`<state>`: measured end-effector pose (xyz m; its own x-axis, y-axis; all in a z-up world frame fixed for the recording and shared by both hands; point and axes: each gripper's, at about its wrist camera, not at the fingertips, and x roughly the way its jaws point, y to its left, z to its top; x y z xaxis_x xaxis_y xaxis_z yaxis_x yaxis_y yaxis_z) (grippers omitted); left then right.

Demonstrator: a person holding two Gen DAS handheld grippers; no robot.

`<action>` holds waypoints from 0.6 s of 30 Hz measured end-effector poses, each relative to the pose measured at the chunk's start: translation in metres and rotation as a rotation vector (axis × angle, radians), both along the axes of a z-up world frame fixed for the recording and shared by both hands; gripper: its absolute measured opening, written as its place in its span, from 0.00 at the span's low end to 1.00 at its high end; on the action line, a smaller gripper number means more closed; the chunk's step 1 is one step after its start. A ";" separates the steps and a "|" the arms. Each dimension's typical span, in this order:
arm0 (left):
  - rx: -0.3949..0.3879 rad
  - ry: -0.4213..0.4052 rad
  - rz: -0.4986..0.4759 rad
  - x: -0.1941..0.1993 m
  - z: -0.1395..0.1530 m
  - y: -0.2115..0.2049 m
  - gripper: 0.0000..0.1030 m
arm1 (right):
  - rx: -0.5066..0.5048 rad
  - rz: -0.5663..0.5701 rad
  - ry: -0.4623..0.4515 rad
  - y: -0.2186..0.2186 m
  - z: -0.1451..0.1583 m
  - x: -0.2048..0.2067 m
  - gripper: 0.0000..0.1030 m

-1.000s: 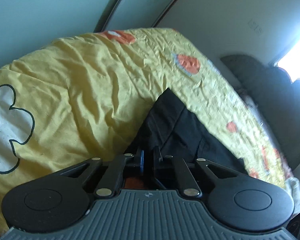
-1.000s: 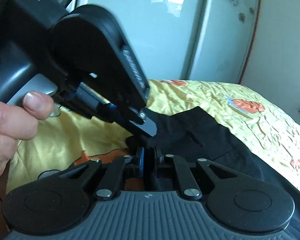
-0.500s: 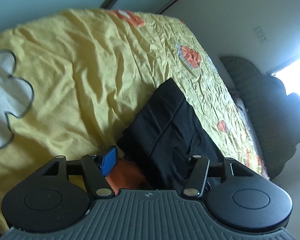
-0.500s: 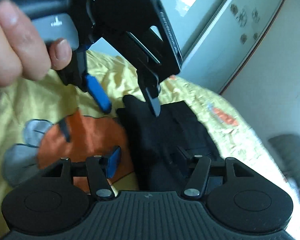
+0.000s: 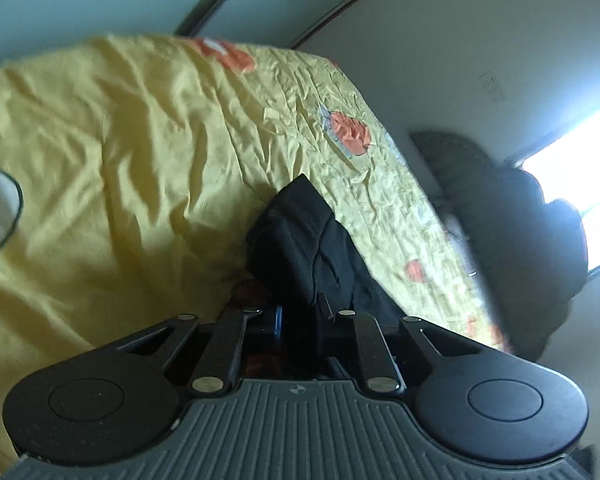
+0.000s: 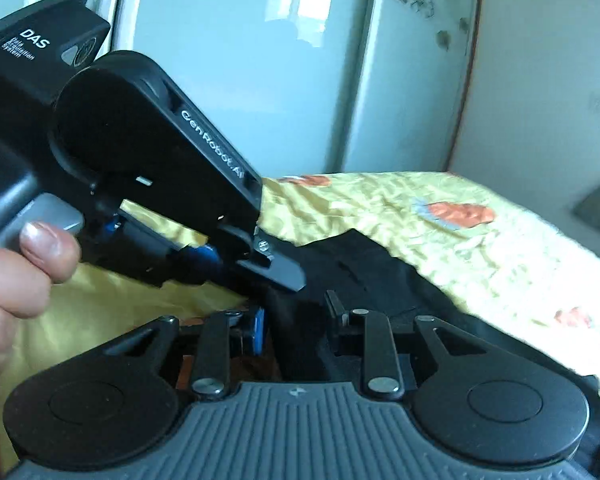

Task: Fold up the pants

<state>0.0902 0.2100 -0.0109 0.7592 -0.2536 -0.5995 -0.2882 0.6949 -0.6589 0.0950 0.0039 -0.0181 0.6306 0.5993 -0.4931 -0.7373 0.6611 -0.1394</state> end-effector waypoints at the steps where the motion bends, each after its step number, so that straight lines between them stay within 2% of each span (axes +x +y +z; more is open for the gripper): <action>1: 0.038 0.015 -0.007 0.001 -0.002 -0.004 0.18 | -0.050 -0.001 -0.021 0.001 -0.002 -0.001 0.27; 2: 0.049 0.025 -0.013 0.002 -0.005 -0.005 0.18 | -0.099 -0.003 -0.052 0.003 -0.006 -0.007 0.27; 4: 0.019 0.025 -0.023 0.001 -0.010 -0.001 0.18 | -0.203 -0.020 -0.134 0.007 -0.014 -0.023 0.27; 6: -0.032 0.028 -0.024 0.002 -0.013 0.005 0.30 | -0.302 -0.034 -0.231 0.012 -0.023 -0.037 0.27; 7: -0.053 0.033 -0.013 0.002 -0.014 0.008 0.34 | -0.347 -0.034 -0.282 0.015 -0.027 -0.042 0.27; 9: -0.057 0.045 -0.021 0.006 -0.014 0.007 0.45 | -0.420 -0.025 -0.372 0.024 -0.038 -0.048 0.27; 10: -0.060 0.045 -0.027 0.008 -0.014 0.006 0.49 | -0.425 -0.020 -0.391 0.026 -0.040 -0.048 0.26; 12: -0.071 0.022 -0.045 0.012 -0.012 0.003 0.65 | -0.321 -0.029 -0.333 0.018 -0.033 -0.040 0.26; 16: -0.112 -0.017 -0.058 0.031 -0.013 -0.001 0.67 | -0.013 -0.124 -0.138 -0.021 0.002 -0.011 0.25; 18: -0.146 -0.024 -0.063 0.044 -0.015 -0.002 0.67 | 0.079 -0.131 -0.059 -0.040 0.014 -0.001 0.25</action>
<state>0.1339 0.2083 -0.0258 0.7525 -0.3844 -0.5348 -0.2302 0.6073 -0.7604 0.0937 -0.0362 -0.0042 0.7325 0.5452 -0.4077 -0.6359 0.7618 -0.1239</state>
